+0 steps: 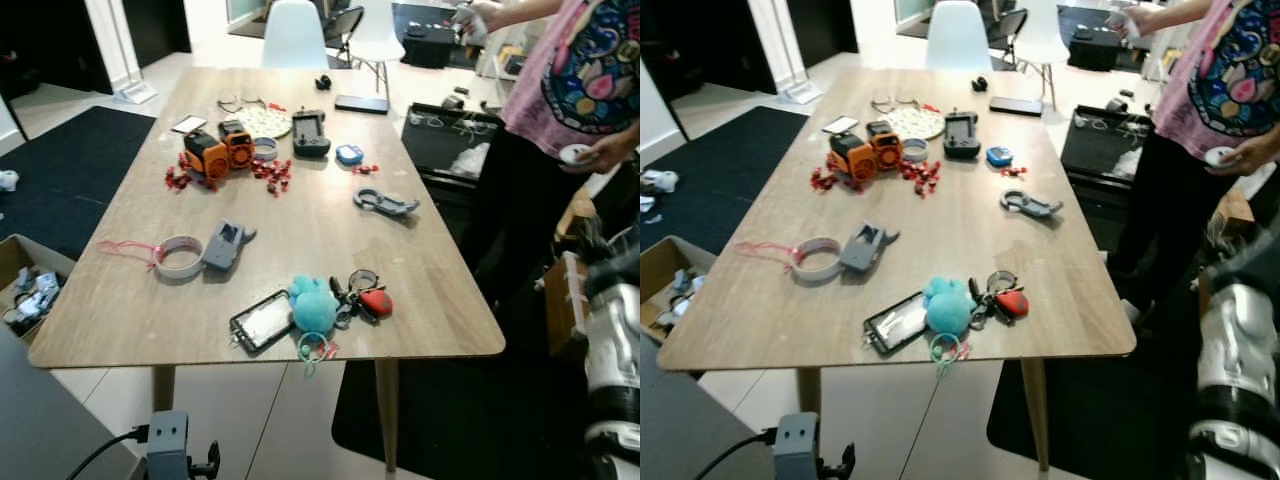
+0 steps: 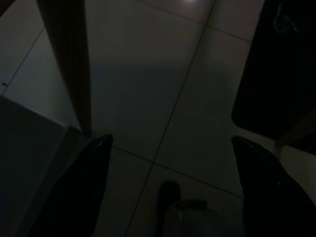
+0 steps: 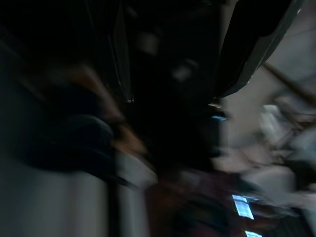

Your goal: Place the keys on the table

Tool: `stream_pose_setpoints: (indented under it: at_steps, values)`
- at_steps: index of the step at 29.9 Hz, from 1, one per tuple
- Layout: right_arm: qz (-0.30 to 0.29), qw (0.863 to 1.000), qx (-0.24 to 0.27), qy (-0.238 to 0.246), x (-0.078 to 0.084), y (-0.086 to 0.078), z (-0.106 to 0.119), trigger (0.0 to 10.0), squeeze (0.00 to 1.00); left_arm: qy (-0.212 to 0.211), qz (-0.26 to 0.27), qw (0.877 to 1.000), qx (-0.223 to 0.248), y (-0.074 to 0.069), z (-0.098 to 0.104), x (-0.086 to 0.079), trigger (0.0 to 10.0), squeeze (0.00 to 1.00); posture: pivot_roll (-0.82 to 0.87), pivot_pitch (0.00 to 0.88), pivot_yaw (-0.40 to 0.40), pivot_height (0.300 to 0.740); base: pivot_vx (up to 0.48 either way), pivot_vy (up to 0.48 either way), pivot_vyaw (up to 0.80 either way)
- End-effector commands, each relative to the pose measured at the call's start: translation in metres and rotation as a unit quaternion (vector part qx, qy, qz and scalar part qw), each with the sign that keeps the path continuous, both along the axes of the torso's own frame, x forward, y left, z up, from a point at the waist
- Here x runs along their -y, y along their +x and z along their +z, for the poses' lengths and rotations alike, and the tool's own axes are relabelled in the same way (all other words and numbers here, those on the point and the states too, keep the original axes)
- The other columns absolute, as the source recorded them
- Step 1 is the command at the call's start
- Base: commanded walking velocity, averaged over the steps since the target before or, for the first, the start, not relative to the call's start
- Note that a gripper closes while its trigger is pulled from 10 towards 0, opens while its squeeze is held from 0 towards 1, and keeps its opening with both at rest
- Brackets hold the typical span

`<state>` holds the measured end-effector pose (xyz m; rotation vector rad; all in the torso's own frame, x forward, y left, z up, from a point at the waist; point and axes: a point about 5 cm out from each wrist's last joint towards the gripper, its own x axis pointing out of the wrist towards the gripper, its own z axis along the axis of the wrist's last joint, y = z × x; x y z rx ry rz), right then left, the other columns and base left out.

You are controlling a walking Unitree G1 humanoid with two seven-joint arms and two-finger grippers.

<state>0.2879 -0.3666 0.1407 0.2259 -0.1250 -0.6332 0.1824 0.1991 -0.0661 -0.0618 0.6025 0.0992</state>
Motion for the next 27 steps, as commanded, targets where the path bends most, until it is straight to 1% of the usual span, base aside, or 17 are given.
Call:
stream_pose_setpoints:
  at_steps: [1,2,3,4,5,6,7,8,9,11,12,13,15,16,20,23,27]
  values:
    - [-0.018,0.997,-0.065,0.038,0.001,-0.018,-0.042,10.0,0.0,0.01,0.003,1.0,-0.013,-0.008,-0.003,-0.007,10.0,0.0,0.04,0.084,-0.031,0.74,0.0,0.0,0.0]
    - [0.004,0.99,-0.13,0.049,-0.008,-0.03,-0.073,10.0,0.0,0.01,0.004,1.0,-0.015,-0.009,-0.004,-0.007,10.0,0.0,0.04,0.083,-0.033,0.74,0.0,0.0,0.0]
    - [0.037,0.979,-0.191,0.061,-0.02,-0.04,-0.1,10.0,0.0,0.01,0.004,1.0,-0.016,-0.009,-0.004,-0.007,10.0,0.0,0.05,0.084,-0.033,0.74,0.0,0.0,0.0]
    - [0.037,0.979,-0.191,0.061,-0.02,-0.04,-0.1,10.0,0.0,0.01,0.004,1.0,-0.016,-0.009,-0.004,-0.007,10.0,0.0,0.05,0.084,-0.033,0.74,0.0,0.0,0.0]
    - [0.069,0.963,-0.25,0.069,-0.034,-0.049,-0.123,10.0,0.0,0.011,0.004,1.0,-0.017,-0.01,-0.004,-0.007,10.0,0.0,0.05,0.082,-0.034,0.74,0.0,0.0,0.0]
    - [0.125,0.937,-0.32,0.067,-0.055,-0.062,-0.15,10.0,0.0,0.012,0.004,1.0,-0.018,-0.01,-0.004,-0.007,10.0,0.0,0.05,0.082,-0.035,0.74,0.0,0.0,0.0]
    - [0.125,0.937,-0.32,0.067,-0.055,-0.062,-0.15,10.0,0.0,0.012,0.004,1.0,-0.018,-0.01,-0.004,-0.007,10.0,0.0,0.05,0.082,-0.035,0.74,0.0,0.0,0.0]
    - [0.157,0.918,-0.359,0.064,-0.069,-0.071,-0.166,10.0,0.0,0.012,0.004,1.0,-0.019,-0.01,-0.005,-0.008,10.0,0.0,0.05,0.082,-0.035,0.74,0.0,0.0,0.0]
    - [0.157,0.918,-0.359,0.064,-0.069,-0.071,-0.166,10.0,0.0,0.012,0.004,1.0,-0.019,-0.01,-0.005,-0.008,10.0,0.0,0.05,0.082,-0.035,0.74,0.0,0.0,0.0]
    - [0.23,0.873,-0.428,0.048,-0.099,-0.092,-0.194,10.0,0.0,0.013,0.003,1.0,-0.02,-0.01,-0.005,-0.007,10.0,0.0,0.05,0.08,-0.041,0.74,0.0,0.0,0.0]
    - [0.23,0.873,-0.428,0.048,-0.099,-0.092,-0.194,10.0,0.0,0.013,0.003,1.0,-0.02,-0.01,-0.005,-0.007,10.0,0.0,0.05,0.08,-0.041,0.74,0.0,0.0,0.0]
    - [0.251,0.859,-0.444,0.057,-0.112,-0.102,-0.204,10.0,0.0,0.012,0.003,1.0,-0.021,-0.011,-0.005,-0.007,10.0,0.0,0.05,0.079,-0.042,0.74,0.0,0.0,0.0]
    - [0.271,0.844,-0.457,0.073,-0.13,-0.114,-0.216,10.0,0.0,0.009,0.004,1.0,-0.021,-0.011,-0.005,-0.007,10.0,0.0,0.05,0.078,-0.041,0.74,0.0,0.0,0.0]
    - [0.271,0.844,-0.457,0.073,-0.13,-0.114,-0.216,10.0,0.0,0.009,0.004,1.0,-0.021,-0.011,-0.005,-0.007,10.0,0.0,0.05,0.078,-0.041,0.74,0.0,0.0,0.0]
    - [0.341,0.815,-0.462,0.083,-0.163,-0.12,-0.226,10.0,0.0,-0.002,0.003,1.0,-0.02,-0.01,-0.006,-0.005,10.0,0.0,0.05,0.075,-0.035,0.74,0.0,0.0,0.0]
    - [0.353,0.809,-0.463,0.084,-0.168,-0.121,-0.227,10.0,0.0,-0.003,0.003,1.0,-0.021,-0.01,-0.006,-0.005,10.0,0.0,0.05,0.074,-0.033,0.74,0.0,0.0,0.0]
    - [0.348,0.811,-0.462,0.087,-0.168,-0.121,-0.227,10.0,0.0,-0.004,0.003,1.0,-0.021,-0.01,-0.006,-0.004,10.0,0.0,0.05,0.074,-0.03,0.74,0.0,0.0,0.0]
